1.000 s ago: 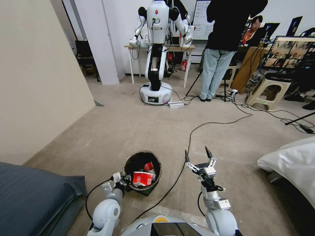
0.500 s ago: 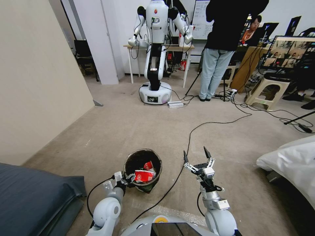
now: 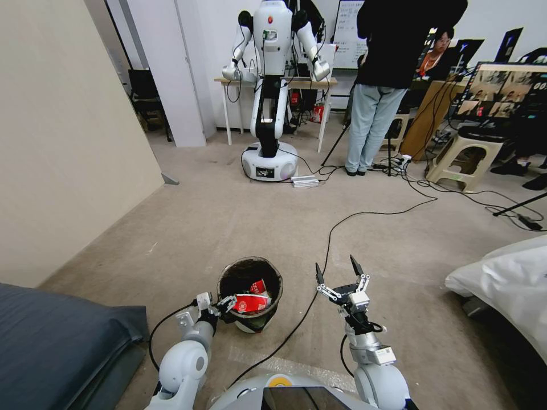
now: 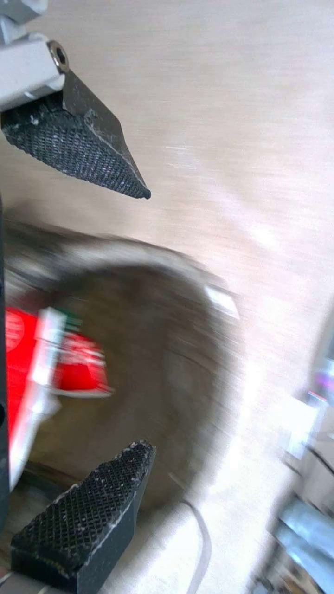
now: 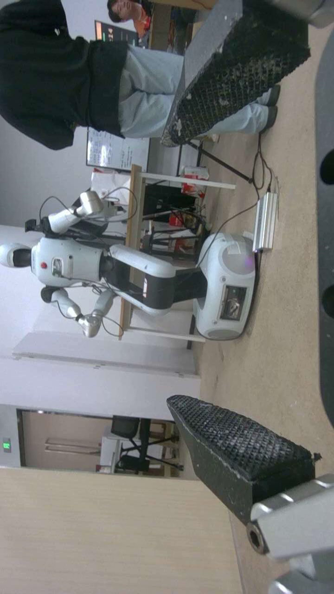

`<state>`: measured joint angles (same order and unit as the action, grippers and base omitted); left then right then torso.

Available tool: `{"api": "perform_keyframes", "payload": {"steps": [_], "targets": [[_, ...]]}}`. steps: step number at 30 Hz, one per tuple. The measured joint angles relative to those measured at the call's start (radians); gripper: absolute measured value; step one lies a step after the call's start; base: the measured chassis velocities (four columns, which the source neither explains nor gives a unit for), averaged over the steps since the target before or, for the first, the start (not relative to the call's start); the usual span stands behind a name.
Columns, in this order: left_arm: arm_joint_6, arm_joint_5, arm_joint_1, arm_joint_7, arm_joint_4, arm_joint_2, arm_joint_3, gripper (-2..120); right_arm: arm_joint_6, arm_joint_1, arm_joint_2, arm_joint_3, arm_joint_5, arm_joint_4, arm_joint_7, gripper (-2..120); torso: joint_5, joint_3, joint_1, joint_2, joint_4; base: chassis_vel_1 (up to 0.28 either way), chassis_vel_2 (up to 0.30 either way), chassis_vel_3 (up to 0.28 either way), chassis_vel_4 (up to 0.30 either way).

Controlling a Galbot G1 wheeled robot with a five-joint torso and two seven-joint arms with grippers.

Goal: Pick up the trash bin, then pick up the garbage from the floor and place it into the trash bin.

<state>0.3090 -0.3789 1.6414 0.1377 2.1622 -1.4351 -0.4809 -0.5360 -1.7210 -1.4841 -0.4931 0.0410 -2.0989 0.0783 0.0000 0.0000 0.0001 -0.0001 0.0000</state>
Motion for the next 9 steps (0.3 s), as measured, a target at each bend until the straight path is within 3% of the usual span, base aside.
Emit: {"api": "perform_keyframes", "payload": {"steps": [2,5,7,9], "targets": [[-0.054,0.118,0.02,-0.052,0.028,-0.001,0.002,100,0.0,0.001,-0.002,0.0,0.0,0.0,-0.005,100,0.0001,0.0,0.0,0.0,0.0,0.0,0.0,0.0,0.0],[-0.083,0.187,0.037,-0.074,0.051,-0.001,0.005,100,0.0,0.001,-0.005,-0.001,-0.001,0.001,-0.009,100,0.0,0.0,0.0,0.0,0.0001,0.0,0.0,0.0,0.0],[-0.155,0.304,0.053,-0.103,0.065,-0.005,0.004,100,0.0,0.001,-0.01,0.0,-0.001,0.001,-0.018,100,0.0001,0.0,0.0,0.0,0.0,0.0,0.0,0.0,0.0],[-0.194,0.346,0.06,-0.115,0.065,-0.006,0.002,100,0.001,0.001,-0.012,0.001,-0.001,0.001,-0.022,100,0.0,0.0,0.0,0.0,0.0001,0.0,0.0,0.0,0.0]]}}
